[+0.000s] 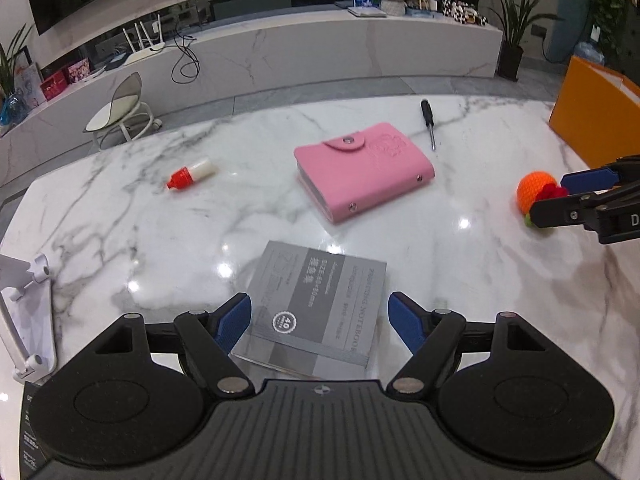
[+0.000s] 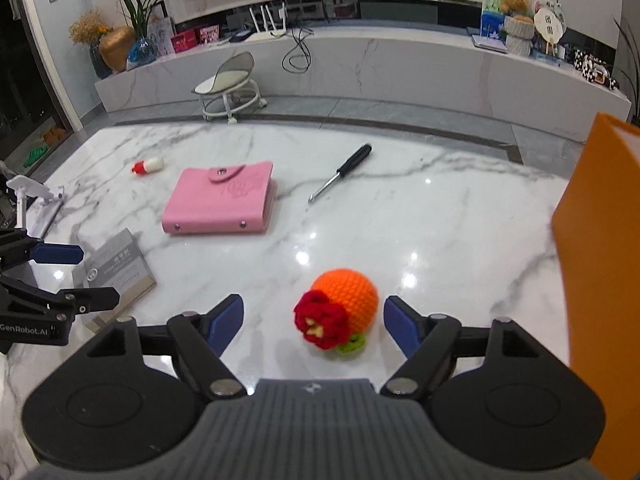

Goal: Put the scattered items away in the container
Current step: 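Grasp the orange crocheted ball with the right tool while the left tool grasps the grey notebook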

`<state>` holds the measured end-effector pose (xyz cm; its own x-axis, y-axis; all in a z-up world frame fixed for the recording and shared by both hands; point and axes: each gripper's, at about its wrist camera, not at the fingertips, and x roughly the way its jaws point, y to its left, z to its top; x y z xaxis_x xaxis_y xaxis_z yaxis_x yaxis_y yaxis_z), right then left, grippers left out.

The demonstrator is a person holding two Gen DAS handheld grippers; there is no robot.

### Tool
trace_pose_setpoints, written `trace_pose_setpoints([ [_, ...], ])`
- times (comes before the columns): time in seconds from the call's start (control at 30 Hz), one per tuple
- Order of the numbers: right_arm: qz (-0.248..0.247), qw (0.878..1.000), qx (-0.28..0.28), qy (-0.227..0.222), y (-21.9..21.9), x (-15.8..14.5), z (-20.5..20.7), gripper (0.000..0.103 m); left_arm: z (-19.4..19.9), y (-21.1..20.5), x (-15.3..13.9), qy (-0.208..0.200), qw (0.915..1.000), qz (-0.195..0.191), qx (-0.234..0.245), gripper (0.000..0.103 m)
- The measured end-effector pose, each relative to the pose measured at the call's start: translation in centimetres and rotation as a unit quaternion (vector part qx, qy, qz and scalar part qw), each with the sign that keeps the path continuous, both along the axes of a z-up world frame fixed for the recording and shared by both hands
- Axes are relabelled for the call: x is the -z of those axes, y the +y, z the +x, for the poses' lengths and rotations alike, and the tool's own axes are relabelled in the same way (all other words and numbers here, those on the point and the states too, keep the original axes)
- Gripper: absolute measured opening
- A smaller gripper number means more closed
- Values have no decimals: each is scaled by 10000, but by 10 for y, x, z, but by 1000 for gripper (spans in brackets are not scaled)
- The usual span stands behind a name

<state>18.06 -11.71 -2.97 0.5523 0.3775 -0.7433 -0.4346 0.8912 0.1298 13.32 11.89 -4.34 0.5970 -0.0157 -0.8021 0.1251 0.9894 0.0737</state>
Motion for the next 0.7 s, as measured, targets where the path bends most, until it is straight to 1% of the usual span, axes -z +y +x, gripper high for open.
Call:
trace_pose_setpoints([
  [0.1,-44,10000,11,72,3,8,3,79,1,0,4,19,10000,68,-3,90],
  [0.23,-105,9998,49,145,4,17,7,79,0,-5,5,16,9996,273,48,90],
  [0.43,-104,9999,81,56,3,21,11,80,-1,-14,10,-22,9979,587,263,98],
  [0.6,-122,9999,61,-38,4,22,11,80,1,-14,12,-39,9980,571,284,100],
  [0.63,-128,9999,57,-49,5,21,10,77,1,-14,12,-42,9980,568,282,101],
  [0.67,-148,9999,50,-71,5,21,10,70,1,-14,12,-47,9980,565,280,101],
  [0.7,-168,9998,42,-92,5,20,10,66,1,-14,12,-50,9980,562,277,101],
])
